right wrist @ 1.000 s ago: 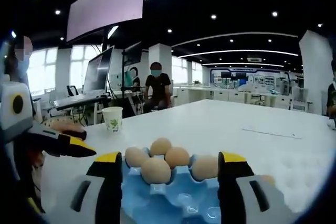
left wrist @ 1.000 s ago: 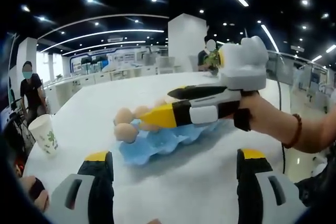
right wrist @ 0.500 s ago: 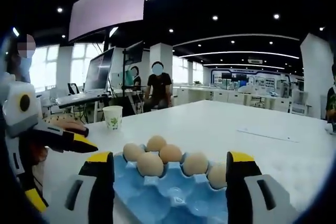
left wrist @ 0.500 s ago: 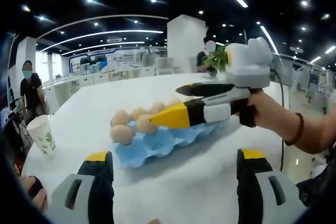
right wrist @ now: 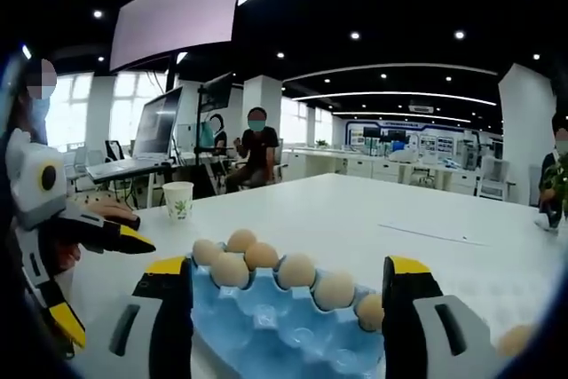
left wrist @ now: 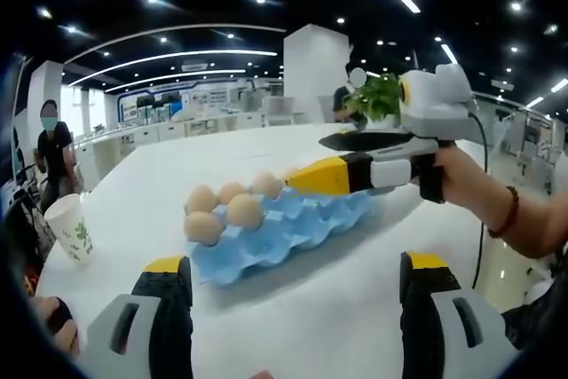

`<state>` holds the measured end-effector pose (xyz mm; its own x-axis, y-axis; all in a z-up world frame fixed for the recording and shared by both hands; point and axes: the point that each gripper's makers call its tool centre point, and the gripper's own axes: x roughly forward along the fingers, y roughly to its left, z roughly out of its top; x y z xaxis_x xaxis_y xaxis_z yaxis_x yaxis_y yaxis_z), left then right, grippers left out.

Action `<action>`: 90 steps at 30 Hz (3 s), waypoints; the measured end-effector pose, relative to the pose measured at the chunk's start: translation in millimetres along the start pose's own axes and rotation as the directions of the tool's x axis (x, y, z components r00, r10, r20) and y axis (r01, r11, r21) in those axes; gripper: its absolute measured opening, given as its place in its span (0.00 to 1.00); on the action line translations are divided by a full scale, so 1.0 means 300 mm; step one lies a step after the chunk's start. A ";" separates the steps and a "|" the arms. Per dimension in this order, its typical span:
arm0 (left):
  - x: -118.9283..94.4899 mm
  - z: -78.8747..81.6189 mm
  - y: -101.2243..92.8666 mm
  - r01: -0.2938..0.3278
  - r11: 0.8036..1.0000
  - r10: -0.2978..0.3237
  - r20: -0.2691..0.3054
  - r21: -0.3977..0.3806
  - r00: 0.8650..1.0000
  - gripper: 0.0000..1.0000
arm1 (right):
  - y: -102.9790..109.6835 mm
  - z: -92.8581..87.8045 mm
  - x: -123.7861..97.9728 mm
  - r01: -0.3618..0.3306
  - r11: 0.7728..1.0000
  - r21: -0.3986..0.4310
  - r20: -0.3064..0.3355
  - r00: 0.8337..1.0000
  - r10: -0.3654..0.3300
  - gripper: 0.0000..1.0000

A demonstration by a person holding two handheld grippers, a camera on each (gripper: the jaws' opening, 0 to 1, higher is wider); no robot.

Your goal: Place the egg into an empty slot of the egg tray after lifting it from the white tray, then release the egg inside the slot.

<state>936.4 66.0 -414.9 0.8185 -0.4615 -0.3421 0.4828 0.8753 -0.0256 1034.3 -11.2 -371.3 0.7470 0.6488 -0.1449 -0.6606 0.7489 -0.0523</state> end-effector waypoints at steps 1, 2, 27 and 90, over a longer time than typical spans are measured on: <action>0.001 0.000 -0.001 0.001 1.000 -0.001 -0.001 0.001 1.000 1.00 | -0.007 0.000 -0.006 0.005 1.000 0.001 0.000 1.000 -0.005 0.91; 0.002 0.001 -0.002 0.002 1.000 -0.002 0.000 0.001 1.000 1.00 | -0.013 0.000 -0.012 0.008 1.000 0.002 -0.001 1.000 -0.008 0.91; 0.011 0.008 -0.017 0.009 1.000 -0.009 -0.001 0.015 1.000 0.99 | -0.256 -0.051 -0.157 0.157 0.986 0.059 -0.009 0.988 -0.157 0.90; -0.009 0.044 0.012 -0.007 1.000 0.006 0.050 0.013 0.999 0.97 | -0.603 -0.202 -0.395 0.402 0.914 0.044 -0.091 0.913 -0.397 0.41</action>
<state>940.0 68.4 -401.7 0.8361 -0.4625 -0.2950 0.4811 0.8766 -0.0107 1060.7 -231.8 -404.5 0.9378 0.2828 -0.2013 -0.3003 0.9518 -0.0623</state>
